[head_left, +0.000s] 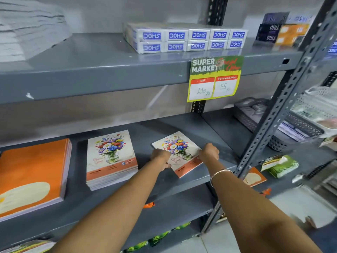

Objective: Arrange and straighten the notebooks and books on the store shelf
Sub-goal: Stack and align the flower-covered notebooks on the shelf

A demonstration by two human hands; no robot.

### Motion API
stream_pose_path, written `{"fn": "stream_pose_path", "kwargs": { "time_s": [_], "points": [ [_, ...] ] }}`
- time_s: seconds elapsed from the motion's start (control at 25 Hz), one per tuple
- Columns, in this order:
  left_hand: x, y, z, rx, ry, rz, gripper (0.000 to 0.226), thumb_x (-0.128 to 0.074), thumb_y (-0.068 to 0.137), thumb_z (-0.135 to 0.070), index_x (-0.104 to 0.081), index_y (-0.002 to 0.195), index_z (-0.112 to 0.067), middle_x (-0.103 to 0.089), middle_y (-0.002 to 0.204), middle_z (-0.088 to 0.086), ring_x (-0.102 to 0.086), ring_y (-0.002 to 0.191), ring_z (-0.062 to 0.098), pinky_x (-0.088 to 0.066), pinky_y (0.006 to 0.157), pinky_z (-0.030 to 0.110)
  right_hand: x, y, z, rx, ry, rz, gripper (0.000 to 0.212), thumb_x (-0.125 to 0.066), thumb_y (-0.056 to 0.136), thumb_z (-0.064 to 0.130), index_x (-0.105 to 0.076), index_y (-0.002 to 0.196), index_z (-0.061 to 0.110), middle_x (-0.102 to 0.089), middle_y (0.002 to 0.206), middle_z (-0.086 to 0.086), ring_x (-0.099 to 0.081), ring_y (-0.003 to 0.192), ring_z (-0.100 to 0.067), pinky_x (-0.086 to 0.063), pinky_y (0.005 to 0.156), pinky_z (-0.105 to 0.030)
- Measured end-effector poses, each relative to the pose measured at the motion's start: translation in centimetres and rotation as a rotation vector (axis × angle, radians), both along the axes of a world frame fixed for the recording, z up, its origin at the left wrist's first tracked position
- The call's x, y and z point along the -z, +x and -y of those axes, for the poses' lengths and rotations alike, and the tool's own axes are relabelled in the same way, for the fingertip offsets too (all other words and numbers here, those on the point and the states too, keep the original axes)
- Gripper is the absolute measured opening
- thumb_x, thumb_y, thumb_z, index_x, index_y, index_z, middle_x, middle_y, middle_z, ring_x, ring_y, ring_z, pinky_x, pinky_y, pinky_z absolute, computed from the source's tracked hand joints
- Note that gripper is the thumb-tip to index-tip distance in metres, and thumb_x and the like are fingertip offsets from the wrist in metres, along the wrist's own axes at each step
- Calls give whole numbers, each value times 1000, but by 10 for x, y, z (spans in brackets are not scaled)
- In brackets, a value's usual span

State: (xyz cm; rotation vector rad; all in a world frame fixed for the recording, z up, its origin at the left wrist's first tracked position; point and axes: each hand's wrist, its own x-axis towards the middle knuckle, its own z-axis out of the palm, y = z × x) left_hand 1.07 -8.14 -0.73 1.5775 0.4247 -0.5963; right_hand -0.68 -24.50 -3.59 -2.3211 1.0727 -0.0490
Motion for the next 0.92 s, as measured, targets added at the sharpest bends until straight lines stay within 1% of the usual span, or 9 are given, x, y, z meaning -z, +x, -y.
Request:
{"fn": "stream_pose_path", "kwargs": {
  "time_s": [0.16,0.2,0.28,0.32,0.4,0.44,0.68,0.84,0.92],
  "points": [
    [3,6,2,-24,-35,-59,40,-43,93,8,-44,132,3,-52,137,23,-52,125,36,-49,97,43,2,5,7,86,20,7,32,-47,89,1,-58,119,-2,-57,129,-22,-51,123,-37,-44,101,-41],
    [6,6,1,-22,-32,-64,39,-43,93,7,-45,132,4,-54,135,23,-54,124,33,-52,93,35,2,6,9,100,37,8,32,-48,88,1,-58,118,-3,-58,128,-22,-52,121,-38,-45,100,-41],
    [9,3,-1,-16,-34,-82,38,-44,93,7,-47,131,5,-63,121,22,-63,111,28,-57,67,16,1,6,9,124,79,22,30,-50,88,1,-58,116,-3,-58,126,-22,-55,118,-39,-47,98,-40],
    [9,2,-1,-20,-43,-83,38,-44,93,8,-48,130,6,-65,116,22,-65,106,28,-57,67,15,1,6,9,144,101,28,28,-51,88,0,-59,114,-4,-59,125,-22,-57,116,-39,-48,95,-40],
    [6,2,-2,-33,-79,-67,37,-41,93,11,-46,130,10,-59,128,24,-59,119,32,-50,95,32,-2,5,7,179,136,40,26,-52,88,1,-59,112,-4,-60,124,-22,-58,114,-38,-49,92,-38],
    [3,3,-3,-30,-103,-56,36,-39,93,12,-45,129,12,-55,134,24,-54,124,34,-45,102,39,-3,3,5,181,154,43,27,-53,88,2,-59,114,-4,-59,125,-23,-58,115,-38,-49,92,-37],
    [-23,15,-40,-96,-122,64,32,-46,89,15,-49,122,15,-58,129,26,-60,117,36,-51,82,40,-30,9,-31,142,259,110,35,-62,86,10,-56,118,-4,-58,127,-20,-58,117,-32,-47,90,-31],
    [-38,26,-98,-159,-161,88,39,-46,89,16,-43,128,12,-55,133,26,-56,122,36,-48,98,43,-57,23,-79,92,309,161,49,-66,87,24,-50,127,1,-57,131,-14,-56,121,-26,-46,94,-27],
    [-44,28,-131,-203,-125,120,38,-48,88,16,-46,126,12,-56,132,26,-57,121,36,-48,97,41,-63,30,-107,68,324,186,50,-64,87,29,-49,127,2,-59,129,-11,-57,120,-24,-46,95,-26]
  ]
}}
